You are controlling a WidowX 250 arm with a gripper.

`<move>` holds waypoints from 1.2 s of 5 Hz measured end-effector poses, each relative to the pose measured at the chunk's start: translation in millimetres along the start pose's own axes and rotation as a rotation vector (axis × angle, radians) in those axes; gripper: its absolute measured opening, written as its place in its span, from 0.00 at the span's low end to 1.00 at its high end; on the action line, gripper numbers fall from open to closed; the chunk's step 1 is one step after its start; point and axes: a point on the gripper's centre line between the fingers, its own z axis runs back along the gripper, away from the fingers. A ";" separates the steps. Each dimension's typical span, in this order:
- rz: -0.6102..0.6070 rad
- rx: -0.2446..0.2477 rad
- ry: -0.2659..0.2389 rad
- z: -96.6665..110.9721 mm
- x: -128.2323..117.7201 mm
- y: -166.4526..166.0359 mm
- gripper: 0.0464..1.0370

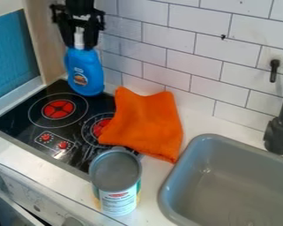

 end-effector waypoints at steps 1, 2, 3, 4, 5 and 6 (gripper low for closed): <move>-0.005 0.000 0.008 -5.0 -3.0 -0.4 0.98; 0.010 0.007 -0.030 2.4 -6.8 -0.4 0.97; 0.015 0.032 -0.047 12.6 -17.7 0.4 0.97; 0.018 0.103 -0.067 27.4 -44.6 3.8 0.97; 0.010 0.148 -0.053 37.3 -79.8 -0.7 0.97; -0.017 0.130 -0.014 37.8 -110.1 -6.2 0.97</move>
